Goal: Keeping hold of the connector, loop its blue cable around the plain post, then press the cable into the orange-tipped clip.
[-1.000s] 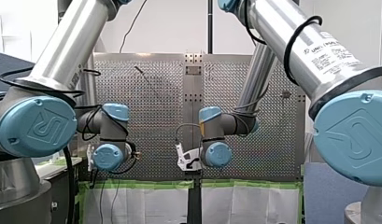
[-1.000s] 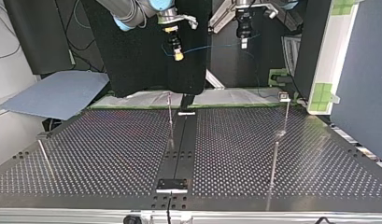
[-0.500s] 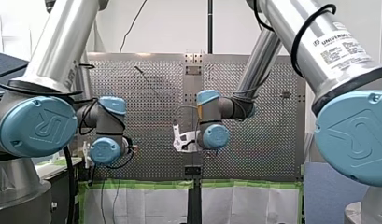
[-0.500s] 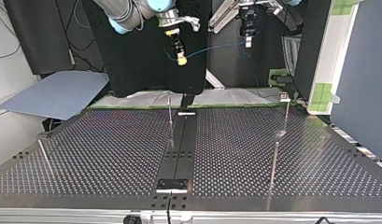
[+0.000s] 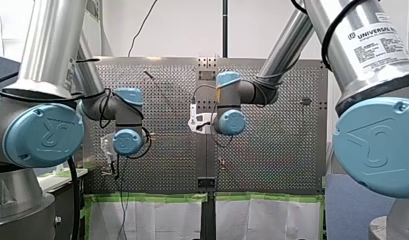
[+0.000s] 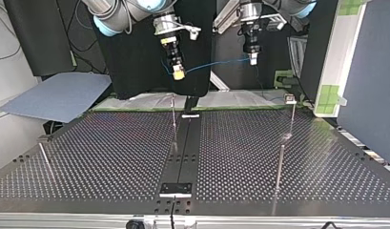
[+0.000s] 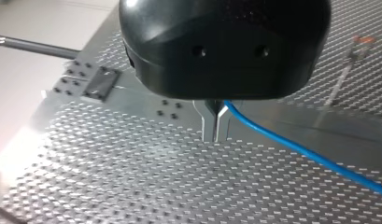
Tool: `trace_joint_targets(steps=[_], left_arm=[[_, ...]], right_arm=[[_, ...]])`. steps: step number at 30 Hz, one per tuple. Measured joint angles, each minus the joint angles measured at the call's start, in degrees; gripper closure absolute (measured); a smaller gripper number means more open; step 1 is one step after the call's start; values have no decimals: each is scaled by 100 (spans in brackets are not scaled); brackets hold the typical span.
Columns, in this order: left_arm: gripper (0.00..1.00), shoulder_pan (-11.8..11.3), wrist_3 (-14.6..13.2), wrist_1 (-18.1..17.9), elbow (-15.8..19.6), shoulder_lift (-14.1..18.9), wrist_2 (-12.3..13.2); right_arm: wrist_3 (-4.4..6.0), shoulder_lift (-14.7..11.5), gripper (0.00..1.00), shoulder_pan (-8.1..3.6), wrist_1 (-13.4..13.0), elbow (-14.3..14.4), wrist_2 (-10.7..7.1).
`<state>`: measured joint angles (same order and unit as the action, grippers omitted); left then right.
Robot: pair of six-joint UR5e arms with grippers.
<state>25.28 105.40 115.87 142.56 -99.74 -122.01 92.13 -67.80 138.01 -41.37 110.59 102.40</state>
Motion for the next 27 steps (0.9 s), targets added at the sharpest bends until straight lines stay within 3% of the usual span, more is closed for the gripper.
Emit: trace_joint_targets(steps=[5,10,18,27], left_arm=[[100,-75,5,329,-316,326,-77],[100,-150,-34,636,-498,634,-321],[100,-258,-33,1047,-736,1046,-568],[100,-344,-45,1530,-957,1528,-611]], right_arm=[[22,-276,100,-95,92,-168,-14],[25,-512,100,-200,237,-316,-40],[26,-562,100,-308,431,-451,-159],[26,-562,100,-392,627,-679,-435]])
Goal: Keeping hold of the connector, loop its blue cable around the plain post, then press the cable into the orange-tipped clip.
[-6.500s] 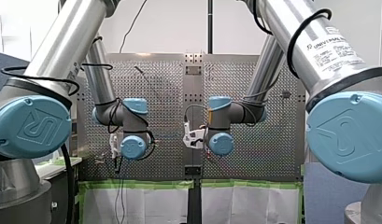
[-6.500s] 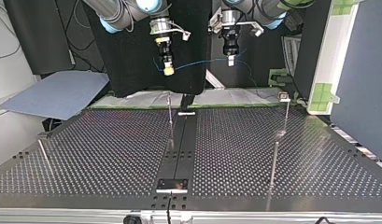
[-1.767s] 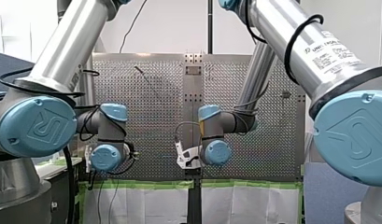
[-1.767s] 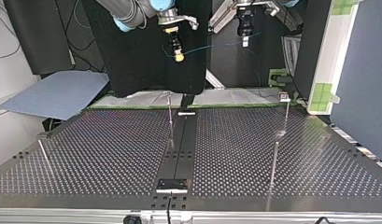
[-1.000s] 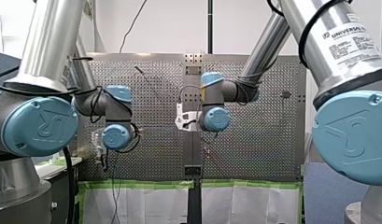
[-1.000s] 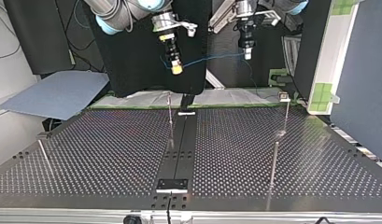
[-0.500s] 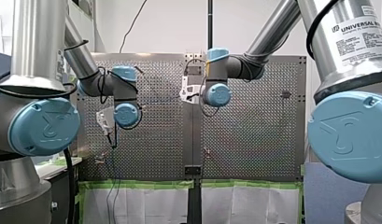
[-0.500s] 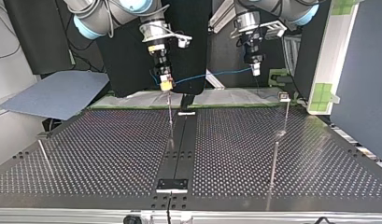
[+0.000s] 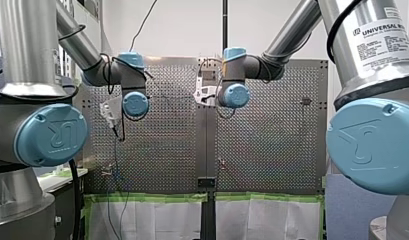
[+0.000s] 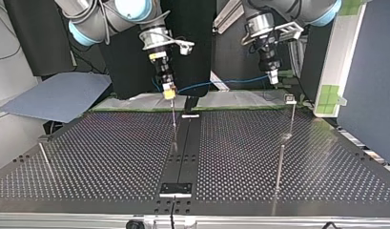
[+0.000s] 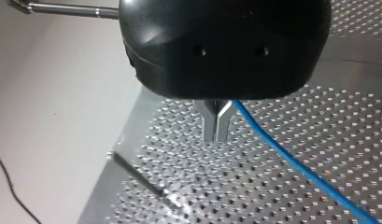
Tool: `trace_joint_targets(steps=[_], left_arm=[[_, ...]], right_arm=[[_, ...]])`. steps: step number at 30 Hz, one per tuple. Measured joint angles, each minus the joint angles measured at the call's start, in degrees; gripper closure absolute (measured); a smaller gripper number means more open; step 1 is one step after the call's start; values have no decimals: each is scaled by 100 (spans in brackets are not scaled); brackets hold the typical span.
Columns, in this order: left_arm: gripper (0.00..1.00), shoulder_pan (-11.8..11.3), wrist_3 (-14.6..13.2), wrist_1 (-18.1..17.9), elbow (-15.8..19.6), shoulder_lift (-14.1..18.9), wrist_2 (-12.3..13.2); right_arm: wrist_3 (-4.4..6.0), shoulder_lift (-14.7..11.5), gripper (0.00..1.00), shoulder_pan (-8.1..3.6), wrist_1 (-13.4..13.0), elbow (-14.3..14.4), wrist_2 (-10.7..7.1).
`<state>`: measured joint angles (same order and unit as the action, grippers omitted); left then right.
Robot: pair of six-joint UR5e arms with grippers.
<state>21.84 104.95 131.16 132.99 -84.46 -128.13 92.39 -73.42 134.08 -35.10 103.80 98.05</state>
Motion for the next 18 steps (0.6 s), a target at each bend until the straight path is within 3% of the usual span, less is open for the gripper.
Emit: trace_joint_targets(steps=[9,18], left_arm=[[100,-84,-68,476,-172,391,-34],[100,-207,-252,1006,-665,823,20]], right_arm=[[-11,6,100,-69,385,-433,-53],[-1,20,100,-119,699,-903,-199]])
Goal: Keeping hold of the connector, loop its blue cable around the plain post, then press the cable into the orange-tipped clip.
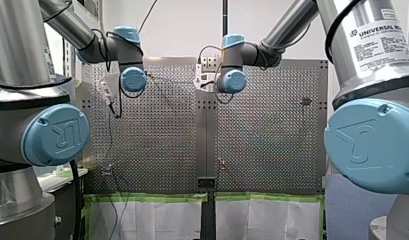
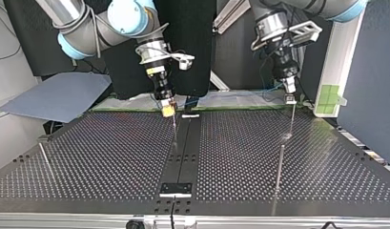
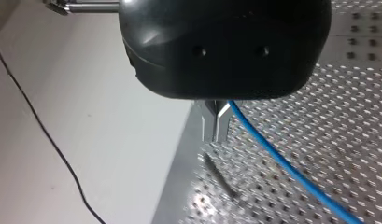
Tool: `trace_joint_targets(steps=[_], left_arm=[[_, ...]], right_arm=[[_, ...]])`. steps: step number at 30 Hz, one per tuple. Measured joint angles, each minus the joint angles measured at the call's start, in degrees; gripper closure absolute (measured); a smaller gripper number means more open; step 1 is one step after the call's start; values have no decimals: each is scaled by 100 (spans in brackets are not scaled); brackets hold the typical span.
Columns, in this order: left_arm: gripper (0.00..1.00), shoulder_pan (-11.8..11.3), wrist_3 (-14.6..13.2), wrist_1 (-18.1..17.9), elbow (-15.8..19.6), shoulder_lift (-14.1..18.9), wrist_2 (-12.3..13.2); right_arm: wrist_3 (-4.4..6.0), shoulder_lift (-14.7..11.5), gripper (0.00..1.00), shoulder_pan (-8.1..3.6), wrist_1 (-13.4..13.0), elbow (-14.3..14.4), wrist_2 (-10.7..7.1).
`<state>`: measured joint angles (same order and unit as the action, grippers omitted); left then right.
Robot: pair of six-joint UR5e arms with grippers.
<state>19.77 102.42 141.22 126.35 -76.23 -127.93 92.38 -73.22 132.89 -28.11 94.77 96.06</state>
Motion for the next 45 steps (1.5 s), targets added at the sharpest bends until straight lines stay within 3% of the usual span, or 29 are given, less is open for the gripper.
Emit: trace_joint_targets(steps=[6,14,19,30,39,45], left_arm=[[100,-54,-8,308,-306,-11,139],[100,-123,37,708,-707,-325,310],[100,-163,52,980,-979,-256,320],[100,-286,27,1602,-1601,-218,431],[100,-427,22,2135,-2134,-488,603],[100,-558,76,2417,-2456,-693,650]], right_arm=[[1,15,100,-49,143,-256,-117],[1,184,100,-85,390,-664,-279],[1,263,100,-91,499,-894,-323],[2,349,100,-142,544,-1097,-399],[9,394,100,-220,517,-1216,-478],[-9,569,100,-209,739,-1549,-577]])
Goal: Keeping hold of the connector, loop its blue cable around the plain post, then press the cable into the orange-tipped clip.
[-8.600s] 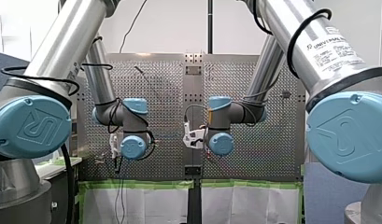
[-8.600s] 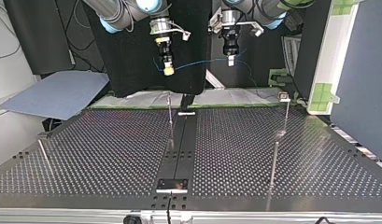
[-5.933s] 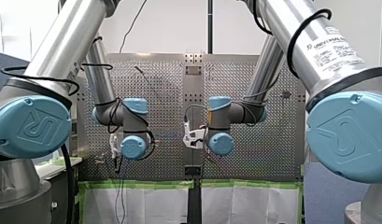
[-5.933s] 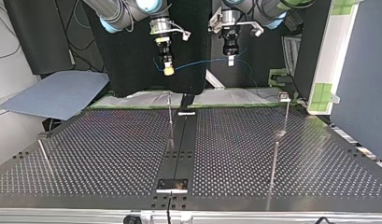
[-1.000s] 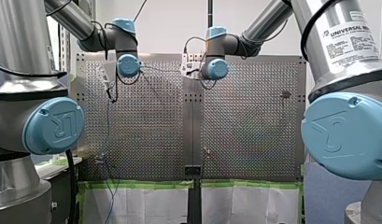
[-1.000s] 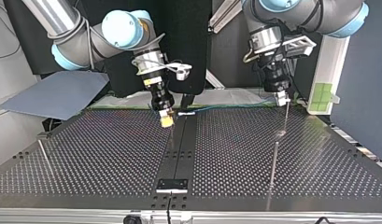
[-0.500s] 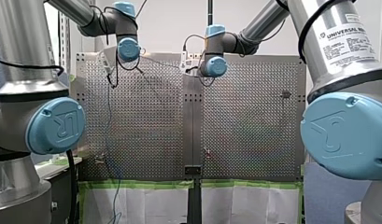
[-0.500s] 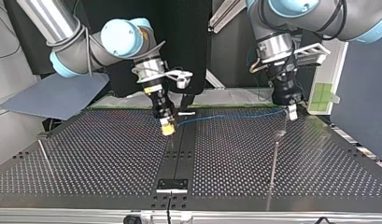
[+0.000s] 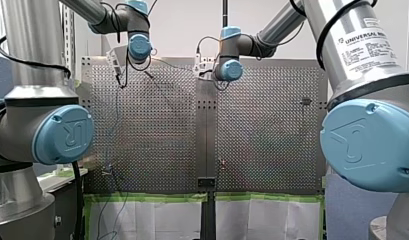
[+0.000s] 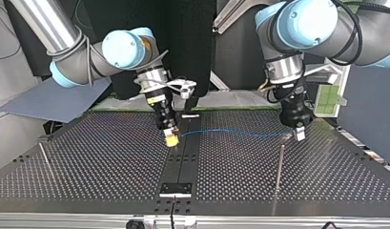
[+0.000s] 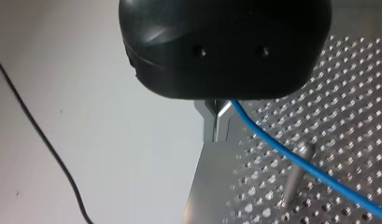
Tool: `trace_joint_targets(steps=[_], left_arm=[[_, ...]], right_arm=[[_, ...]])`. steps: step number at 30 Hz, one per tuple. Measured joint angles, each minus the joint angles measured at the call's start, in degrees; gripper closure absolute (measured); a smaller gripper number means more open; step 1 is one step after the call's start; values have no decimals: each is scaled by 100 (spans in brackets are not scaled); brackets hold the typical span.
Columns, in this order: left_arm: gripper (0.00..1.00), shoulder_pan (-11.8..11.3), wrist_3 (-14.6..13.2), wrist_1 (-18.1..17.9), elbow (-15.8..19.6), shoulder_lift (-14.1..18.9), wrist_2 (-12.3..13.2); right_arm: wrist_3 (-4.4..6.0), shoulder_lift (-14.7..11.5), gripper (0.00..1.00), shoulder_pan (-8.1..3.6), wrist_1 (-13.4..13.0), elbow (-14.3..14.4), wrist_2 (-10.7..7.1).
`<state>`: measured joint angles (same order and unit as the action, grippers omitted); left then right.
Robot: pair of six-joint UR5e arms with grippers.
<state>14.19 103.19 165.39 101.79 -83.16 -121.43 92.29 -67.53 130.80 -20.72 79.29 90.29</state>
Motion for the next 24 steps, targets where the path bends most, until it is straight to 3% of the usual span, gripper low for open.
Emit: trace_joint_targets(steps=[5,12,24], left_arm=[[100,-268,204,96,-306,-71,213],[100,-645,443,99,-687,-112,583],[100,-1264,611,93,-1305,-632,1201]], right_arm=[[-7,64,100,-3,122,-271,-46],[-1,83,100,-21,90,-401,-123],[1,106,100,-21,232,-641,-150]])
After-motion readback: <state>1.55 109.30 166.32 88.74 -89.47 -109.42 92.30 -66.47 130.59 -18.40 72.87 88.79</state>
